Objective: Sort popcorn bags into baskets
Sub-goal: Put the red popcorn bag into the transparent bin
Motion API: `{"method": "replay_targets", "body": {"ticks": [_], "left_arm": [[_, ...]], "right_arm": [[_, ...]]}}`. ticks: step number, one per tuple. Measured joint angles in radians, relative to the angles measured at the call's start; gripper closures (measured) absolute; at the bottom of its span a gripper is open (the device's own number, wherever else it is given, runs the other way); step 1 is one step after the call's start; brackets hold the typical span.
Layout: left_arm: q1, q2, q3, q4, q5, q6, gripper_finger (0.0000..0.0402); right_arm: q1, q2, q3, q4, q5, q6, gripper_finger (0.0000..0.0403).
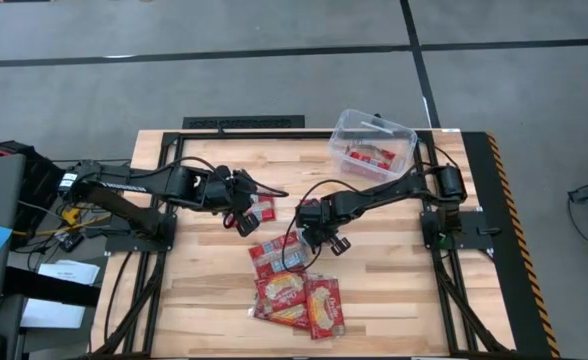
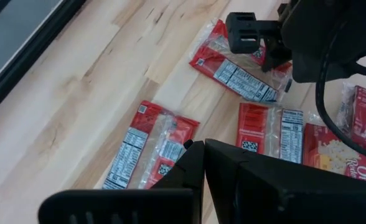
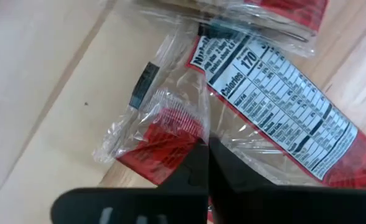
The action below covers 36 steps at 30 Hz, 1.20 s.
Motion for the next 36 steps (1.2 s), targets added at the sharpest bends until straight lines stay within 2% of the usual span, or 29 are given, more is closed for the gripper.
{"method": "replay_targets", "body": {"ticks": [7,26,36], "left_arm": [[0.000,0.000,0.000,-0.005,-0.001,0.016,0.0401],[0.000,0.000,0.000,-0.022,-0.024,0.017,0.0401],[0.000,0.000,0.000,-0.023,-0.027,0.041,0.0401]], "right_arm": [[0.001,-0.058,0.012,-0.011,-0.021,0.101,0.0397],[-0.149,-0.441,0.050,0.001,-0.021,0.363,0.0400],[-0.184,-0.573,0.050,-0.008,0.040,0.438,0.0400]]}}
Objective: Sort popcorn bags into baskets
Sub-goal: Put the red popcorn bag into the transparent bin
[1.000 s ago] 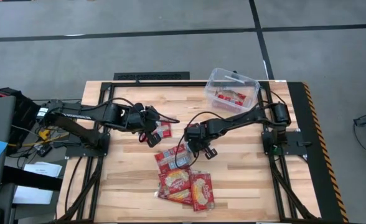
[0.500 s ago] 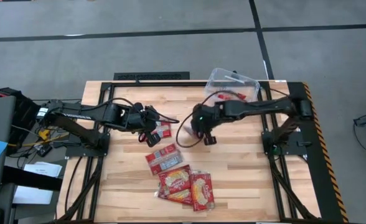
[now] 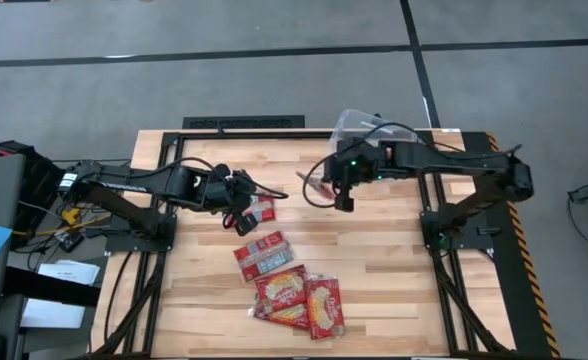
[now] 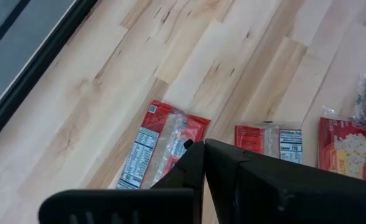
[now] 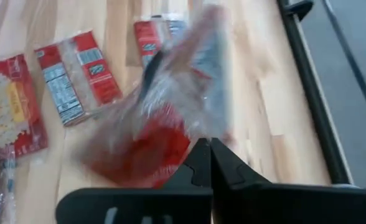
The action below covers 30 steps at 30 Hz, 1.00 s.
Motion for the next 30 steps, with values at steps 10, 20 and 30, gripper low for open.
{"method": "replay_targets", "body": {"ticks": [10,20,30], "left_arm": [[0.001,0.000,0.000,0.000,-0.032,0.011,0.0401],[0.001,0.000,0.000,0.000,-0.047,0.011,0.0401],[0.002,0.000,0.000,0.000,-0.080,0.011,0.0401]], "right_arm": [[-0.030,-0.093,0.000,0.018,0.099,0.023,0.0400],[-0.166,-0.164,0.000,0.019,0.197,0.070,0.0400],[-0.324,-0.173,0.001,-0.024,0.206,0.143,0.0400]]}}
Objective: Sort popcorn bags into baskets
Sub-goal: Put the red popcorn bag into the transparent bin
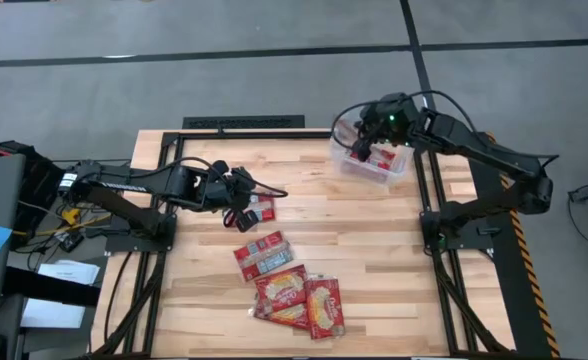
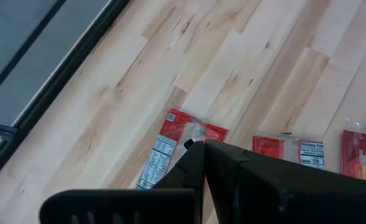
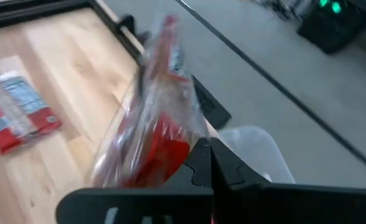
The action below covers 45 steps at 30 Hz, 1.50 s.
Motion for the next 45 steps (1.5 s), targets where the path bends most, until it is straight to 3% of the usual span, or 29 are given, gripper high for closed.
{"method": "replay_targets", "body": {"ticks": [11,24,45], "left_arm": [[0.000,0.000,0.000,0.001,-0.040,0.021,0.0401],[0.000,0.000,0.000,0.009,-0.047,0.034,0.0401],[0.000,0.000,0.000,0.006,-0.046,0.053,0.0401]], "right_arm": [[-0.115,0.001,0.000,-0.162,0.003,0.095,0.0400],[-0.169,0.010,0.000,-0.252,0.055,0.218,0.0400],[-0.185,0.299,-0.001,-0.327,0.142,0.129,0.0402]]}}
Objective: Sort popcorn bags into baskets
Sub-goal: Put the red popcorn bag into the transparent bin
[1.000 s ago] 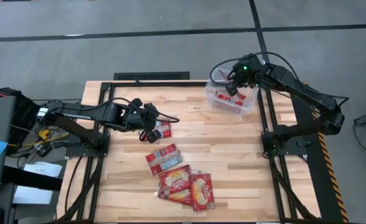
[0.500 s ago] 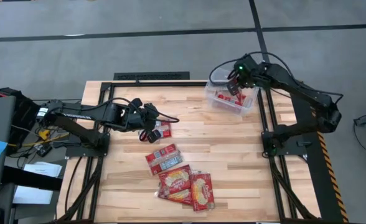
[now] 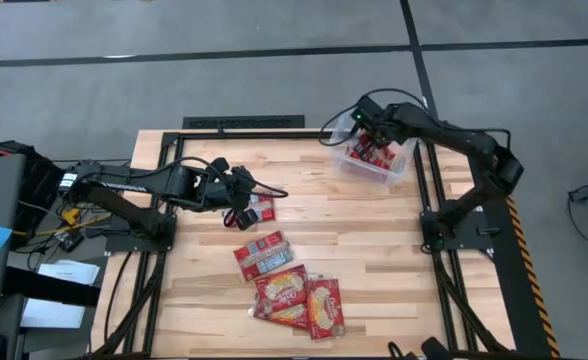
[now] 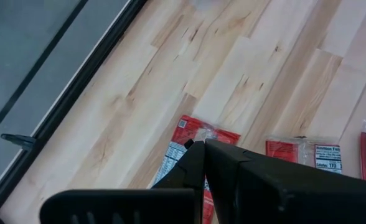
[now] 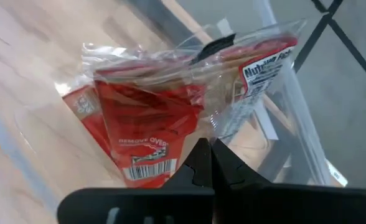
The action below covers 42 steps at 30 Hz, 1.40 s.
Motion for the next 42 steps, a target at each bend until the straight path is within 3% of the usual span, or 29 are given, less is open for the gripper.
{"method": "replay_targets", "body": {"ticks": [14,23,29,34,37,39,42], "left_arm": [[0.000,0.000,0.000,-0.025,-0.001,0.001,0.0401],[0.000,0.000,0.000,-0.025,-0.002,0.002,0.0401],[0.000,0.000,0.000,-0.025,-0.001,0.002,0.0401],[0.000,-0.005,0.000,-0.052,0.054,-0.001,0.0401],[-0.002,-0.017,0.000,-0.155,0.131,-0.025,0.0401],[-0.015,-0.027,-0.013,-0.256,0.114,-0.075,0.0401],[-0.026,-0.062,-0.107,-0.278,0.043,-0.194,0.0401]], "right_arm": [[-0.027,0.127,0.001,-0.020,0.037,-0.134,0.0394],[-0.027,0.127,0.000,0.025,0.029,-0.185,0.0311],[-0.019,0.126,0.018,0.028,-0.036,-0.203,0.0255],[0.034,0.061,0.067,0.039,-0.134,-0.242,0.0229],[0.093,-0.006,0.099,0.043,-0.212,-0.264,0.0224],[0.138,-0.055,0.105,0.060,-0.241,-0.261,0.0224],[0.202,-0.113,0.105,0.074,-0.244,-0.243,0.0229]]}}
